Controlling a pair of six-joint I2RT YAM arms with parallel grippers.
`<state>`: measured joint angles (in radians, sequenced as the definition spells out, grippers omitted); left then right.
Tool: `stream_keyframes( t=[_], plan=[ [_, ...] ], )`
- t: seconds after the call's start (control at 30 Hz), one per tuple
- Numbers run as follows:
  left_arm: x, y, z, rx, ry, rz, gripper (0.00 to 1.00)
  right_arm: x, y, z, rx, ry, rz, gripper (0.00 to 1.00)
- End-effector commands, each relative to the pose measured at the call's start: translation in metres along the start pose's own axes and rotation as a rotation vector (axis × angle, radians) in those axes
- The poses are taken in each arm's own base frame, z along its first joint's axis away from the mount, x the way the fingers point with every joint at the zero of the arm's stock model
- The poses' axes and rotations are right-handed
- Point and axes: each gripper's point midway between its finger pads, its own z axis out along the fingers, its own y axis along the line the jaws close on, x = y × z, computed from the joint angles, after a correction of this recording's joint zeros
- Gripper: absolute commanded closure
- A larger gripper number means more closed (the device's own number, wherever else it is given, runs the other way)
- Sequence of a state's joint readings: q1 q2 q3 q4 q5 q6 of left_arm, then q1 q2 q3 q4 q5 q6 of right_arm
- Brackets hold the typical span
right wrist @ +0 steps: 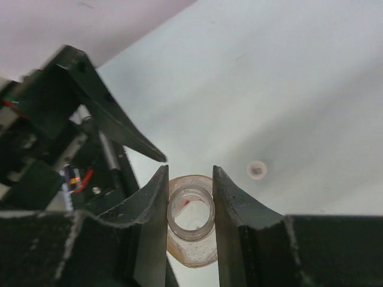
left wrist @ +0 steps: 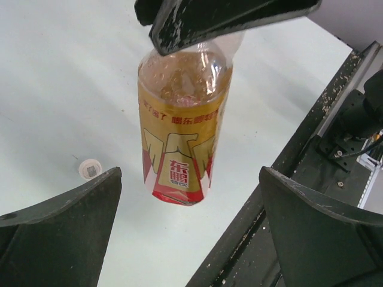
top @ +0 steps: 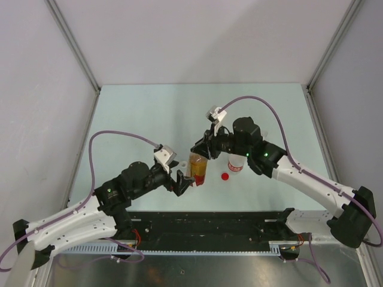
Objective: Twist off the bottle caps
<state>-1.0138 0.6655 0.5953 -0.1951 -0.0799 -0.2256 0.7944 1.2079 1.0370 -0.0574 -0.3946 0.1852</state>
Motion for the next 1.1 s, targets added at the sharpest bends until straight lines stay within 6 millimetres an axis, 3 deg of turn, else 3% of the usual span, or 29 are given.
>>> stream_keyframes(
  t=[0.0, 0.23, 0.47, 0.87, 0.97, 1.07],
  plan=[
    [-0.037, 0.003, -0.009, -0.023, -0.122, 0.017, 0.01, -0.003, -0.031, 0.005, 0.205, -0.022, -0.109, 1.0],
    [-0.036, 0.007, -0.014, -0.039, -0.132, 0.019, 0.0, -0.001, -0.057, 0.021, 0.386, -0.086, -0.156, 1.0],
    [-0.032, 0.008, -0.013, -0.044, -0.122, 0.024, 0.0, 0.008, -0.072, 0.023, 0.453, -0.193, -0.152, 1.0],
    [-0.027, 0.01, -0.007, -0.055, -0.096, 0.023, 0.0, 0.042, -0.079, 0.032, 0.45, -0.138, -0.153, 1.0],
    [-0.026, 0.009, -0.007, -0.052, -0.091, 0.022, 0.01, 0.046, -0.077, 0.032, 0.432, -0.118, -0.154, 0.89],
    [-0.025, 0.009, -0.007, -0.053, -0.093, 0.018, 0.01, 0.046, -0.074, 0.03, 0.423, -0.111, -0.16, 0.63]
  ],
)
